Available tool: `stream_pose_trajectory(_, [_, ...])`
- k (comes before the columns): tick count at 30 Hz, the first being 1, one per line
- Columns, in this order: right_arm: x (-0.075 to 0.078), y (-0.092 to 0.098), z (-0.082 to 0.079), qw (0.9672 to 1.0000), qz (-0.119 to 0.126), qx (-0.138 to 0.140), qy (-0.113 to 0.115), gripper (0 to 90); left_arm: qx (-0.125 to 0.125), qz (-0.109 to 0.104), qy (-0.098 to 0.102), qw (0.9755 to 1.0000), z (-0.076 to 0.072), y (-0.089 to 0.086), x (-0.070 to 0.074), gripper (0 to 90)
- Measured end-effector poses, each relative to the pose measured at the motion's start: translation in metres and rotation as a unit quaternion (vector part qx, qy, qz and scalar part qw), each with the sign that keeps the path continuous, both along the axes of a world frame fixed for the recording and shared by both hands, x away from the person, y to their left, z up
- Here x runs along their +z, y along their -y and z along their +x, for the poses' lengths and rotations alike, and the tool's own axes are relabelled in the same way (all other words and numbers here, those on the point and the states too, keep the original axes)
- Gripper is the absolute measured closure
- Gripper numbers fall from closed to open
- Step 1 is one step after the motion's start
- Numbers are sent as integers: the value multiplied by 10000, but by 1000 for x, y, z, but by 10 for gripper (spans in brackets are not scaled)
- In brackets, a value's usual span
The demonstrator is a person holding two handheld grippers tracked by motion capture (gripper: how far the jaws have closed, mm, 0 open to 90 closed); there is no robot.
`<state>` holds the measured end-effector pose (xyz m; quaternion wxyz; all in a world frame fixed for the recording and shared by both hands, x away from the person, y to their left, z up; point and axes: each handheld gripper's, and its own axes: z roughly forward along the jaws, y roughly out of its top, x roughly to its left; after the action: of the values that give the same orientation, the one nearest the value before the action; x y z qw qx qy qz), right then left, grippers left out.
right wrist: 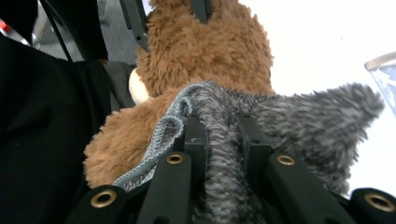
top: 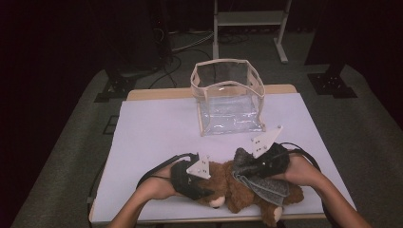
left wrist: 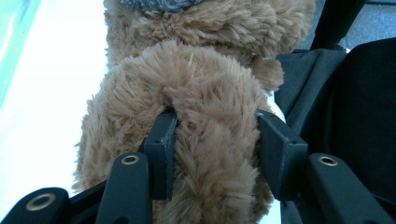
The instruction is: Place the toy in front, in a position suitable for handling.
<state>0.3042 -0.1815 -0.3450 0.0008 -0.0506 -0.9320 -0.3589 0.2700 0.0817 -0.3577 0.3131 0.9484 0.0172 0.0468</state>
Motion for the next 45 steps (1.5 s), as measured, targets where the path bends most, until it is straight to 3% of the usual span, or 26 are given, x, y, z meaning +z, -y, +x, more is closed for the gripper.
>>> stream_pose_trajectory(5, [-5,2,-4,10000,-61,-68,16,770,67,11,110,9999,-1,-3,8,452])
stream_pose_trajectory(10, [-10,7,-5,9999,33,-138,-83,772,183,-96,66,9998,1,-13,12,414])
stream_pose_trajectory(14, [-15,13,-4,9996,159,-184,-159,772,400,68,121,9991,5,-19,12,355])
stream_pose_trajectory(16, [-16,15,-5,9994,215,-213,-190,773,484,75,28,9988,9,-21,8,351])
stream_pose_trajectory(18, [-16,16,-5,9994,202,-212,-182,772,468,-42,-46,9989,10,-21,4,404])
stream_pose_trajectory(23, [-11,12,-10,9998,-25,-147,-149,772,439,-110,136,9989,6,-17,0,526])
stream_pose_trajectory(27, [10,7,-10,9994,-314,30,-175,770,243,-43,335,9991,2,-11,0,553])
stream_pose_trajectory(30, [28,-2,-7,9995,-232,162,-165,770,161,-69,386,9991,2,-6,0,559])
stream_pose_trajectory(32, [34,-18,-6,9992,-186,346,-121,770,140,-109,402,9990,2,-4,0,560])
stream_pose_trajectory(36, [24,-53,-4,9977,-246,627,-96,770,111,-85,428,9990,1,-2,0,561])
stream_pose_trajectory(38, [16,-61,-2,9975,-210,666,-112,770,163,-92,405,9990,2,-6,-3,561])
stream_pose_trajectory(40, [13,-57,-1,9979,-72,620,-140,770,210,-252,288,9990,3,-11,-5,567])
stream_pose_trajectory(43, [10,-42,-1,9980,-394,485,-25,770,217,-359,284,9987,2,-12,-5,571])
stream_pose_trajectory(45, [10,-33,-2,9984,-428,370,-47,770,195,-342,282,9988,2,-10,-4,571])
